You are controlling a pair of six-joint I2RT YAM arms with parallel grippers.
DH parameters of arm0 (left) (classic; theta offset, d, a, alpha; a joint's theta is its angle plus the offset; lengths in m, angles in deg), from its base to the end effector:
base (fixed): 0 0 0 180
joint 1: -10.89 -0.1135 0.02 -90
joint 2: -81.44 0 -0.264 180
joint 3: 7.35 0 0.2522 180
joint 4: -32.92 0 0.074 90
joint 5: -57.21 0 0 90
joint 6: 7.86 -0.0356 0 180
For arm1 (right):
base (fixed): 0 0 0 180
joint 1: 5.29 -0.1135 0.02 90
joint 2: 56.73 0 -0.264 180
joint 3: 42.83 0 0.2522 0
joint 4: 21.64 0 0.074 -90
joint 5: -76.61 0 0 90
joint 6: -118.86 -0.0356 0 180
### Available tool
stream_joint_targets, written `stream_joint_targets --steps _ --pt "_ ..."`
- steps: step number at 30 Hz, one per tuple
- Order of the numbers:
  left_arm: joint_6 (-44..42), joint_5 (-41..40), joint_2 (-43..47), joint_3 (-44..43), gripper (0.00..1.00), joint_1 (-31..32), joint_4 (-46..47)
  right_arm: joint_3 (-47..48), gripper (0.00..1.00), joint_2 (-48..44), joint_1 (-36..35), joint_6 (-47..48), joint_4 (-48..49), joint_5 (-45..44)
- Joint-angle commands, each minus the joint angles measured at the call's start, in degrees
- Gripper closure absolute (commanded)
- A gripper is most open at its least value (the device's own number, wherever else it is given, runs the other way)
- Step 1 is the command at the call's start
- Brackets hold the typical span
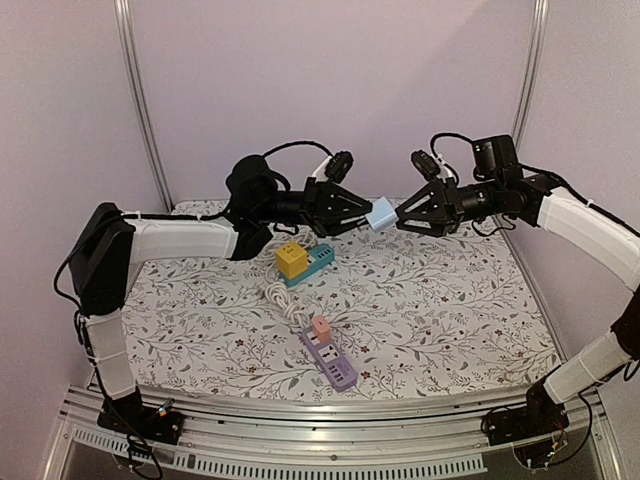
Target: Insert the plug
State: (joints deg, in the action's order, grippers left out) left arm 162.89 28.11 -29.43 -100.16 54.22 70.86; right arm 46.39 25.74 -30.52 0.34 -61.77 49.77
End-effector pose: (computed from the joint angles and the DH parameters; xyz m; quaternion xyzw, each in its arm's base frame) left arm 0.2985 -0.3243 0.3130 0.2341 0.6021 -0.7598 0.0737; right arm 0.2679 0.1613 0.3553 -0.2267 0.7568 0.5939 0.1520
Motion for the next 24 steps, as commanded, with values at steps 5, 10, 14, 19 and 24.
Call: stream_joint_targets --steps 5,10,14,19,24 --pt "0.9 3.7 2.7 1.4 1.0 -0.6 2.7 2.1 0.43 1.2 -3.8 -3.7 2.7 1.7" --pt "-5.0 4.3 3.4 1.2 1.0 -0.6 -4.6 1.4 0.44 -0.1 -4.1 -6.1 4.0 1.6" --pt "-11.3 4.3 3.6 -0.9 1.0 -0.7 -13.4 1.5 0.45 -0.4 -4.8 -7.2 3.4 2.2" --pt "-19.1 3.9 3.7 -3.9 1.0 -0.5 -23.9 1.8 0.5 0.8 -7.2 -7.1 2.7 1.7" --pt "-21.2 3.9 3.9 -4.3 1.0 -0.5 -26.5 2.0 0.64 1.7 -7.8 -7.3 2.7 0.8"
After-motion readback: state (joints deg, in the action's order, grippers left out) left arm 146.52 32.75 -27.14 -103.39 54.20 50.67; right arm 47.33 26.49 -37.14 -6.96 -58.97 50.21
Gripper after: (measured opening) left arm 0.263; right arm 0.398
